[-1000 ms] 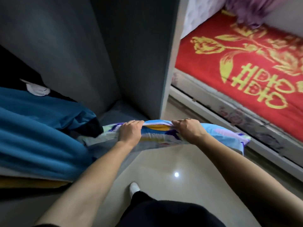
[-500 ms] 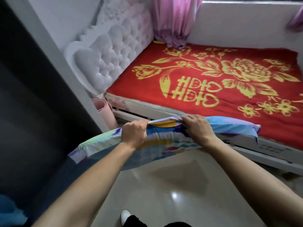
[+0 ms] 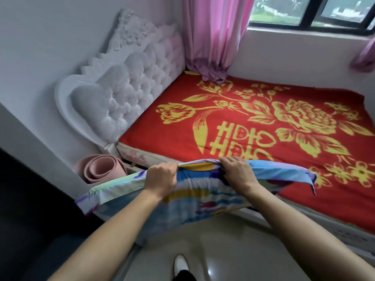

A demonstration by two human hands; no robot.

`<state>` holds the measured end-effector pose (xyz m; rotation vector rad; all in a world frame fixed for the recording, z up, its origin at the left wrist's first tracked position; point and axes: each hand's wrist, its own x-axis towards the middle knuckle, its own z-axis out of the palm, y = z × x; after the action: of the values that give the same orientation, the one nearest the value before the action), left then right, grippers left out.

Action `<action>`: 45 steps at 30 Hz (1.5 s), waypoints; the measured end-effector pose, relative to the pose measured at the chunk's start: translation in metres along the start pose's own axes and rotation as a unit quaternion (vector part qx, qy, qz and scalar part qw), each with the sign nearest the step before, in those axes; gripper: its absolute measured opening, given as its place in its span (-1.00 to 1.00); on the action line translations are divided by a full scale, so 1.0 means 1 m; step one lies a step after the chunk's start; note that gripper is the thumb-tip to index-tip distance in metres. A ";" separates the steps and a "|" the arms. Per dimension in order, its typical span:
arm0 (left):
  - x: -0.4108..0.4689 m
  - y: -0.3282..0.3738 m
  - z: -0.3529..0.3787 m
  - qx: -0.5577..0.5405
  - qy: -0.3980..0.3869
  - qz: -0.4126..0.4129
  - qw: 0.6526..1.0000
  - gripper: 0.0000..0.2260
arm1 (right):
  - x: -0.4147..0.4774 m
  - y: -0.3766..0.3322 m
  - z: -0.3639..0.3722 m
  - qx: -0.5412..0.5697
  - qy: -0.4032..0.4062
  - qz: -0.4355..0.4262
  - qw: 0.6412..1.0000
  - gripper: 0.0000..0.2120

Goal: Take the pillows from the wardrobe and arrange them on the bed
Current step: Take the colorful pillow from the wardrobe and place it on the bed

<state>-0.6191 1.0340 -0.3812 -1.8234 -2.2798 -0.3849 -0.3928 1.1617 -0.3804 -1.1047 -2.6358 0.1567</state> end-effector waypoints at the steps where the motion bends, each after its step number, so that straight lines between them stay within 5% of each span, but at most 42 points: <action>1: 0.016 -0.013 0.001 -0.009 0.006 -0.005 1.000 -0.97 | 0.024 -0.002 0.000 0.003 -0.003 -0.006 1.000 -0.68; 7: 0.105 -0.082 0.003 -0.036 0.062 0.066 0.995 -0.71 | 0.138 -0.003 -0.002 0.012 0.013 -0.034 0.999 -0.66; 12: 0.176 -0.114 0.026 0.008 -0.075 0.043 0.996 -0.34 | 0.215 0.011 0.005 0.016 0.033 -0.060 0.998 -0.71; 19: 0.286 -0.115 0.069 -0.065 -0.004 0.015 0.998 -0.59 | 0.318 0.063 0.030 -0.006 0.056 -0.050 0.997 -0.72; 23: 0.359 -0.109 0.080 -0.033 -0.068 -0.014 0.997 -0.74 | 0.379 0.101 0.042 -0.010 0.030 -0.029 0.999 -0.73; 33: 0.472 -0.139 0.121 -0.020 -0.064 -0.070 0.995 -0.64 | 0.506 0.156 0.103 0.007 -0.047 -0.103 0.994 -0.61; 39: 0.527 -0.176 0.154 -0.063 -0.041 -0.103 0.992 -0.63 | 0.574 0.146 0.137 -0.054 0.022 -0.033 0.998 -0.89; 45: 0.596 -0.233 0.190 -0.161 -0.005 -0.163 0.973 -0.56 | 0.649 0.125 0.170 -0.013 0.067 0.058 0.996 -0.62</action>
<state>-0.9765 1.5978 -0.3941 -1.5714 -2.6560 -0.8421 -0.7918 1.7125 -0.4305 -1.2338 -2.4633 0.0681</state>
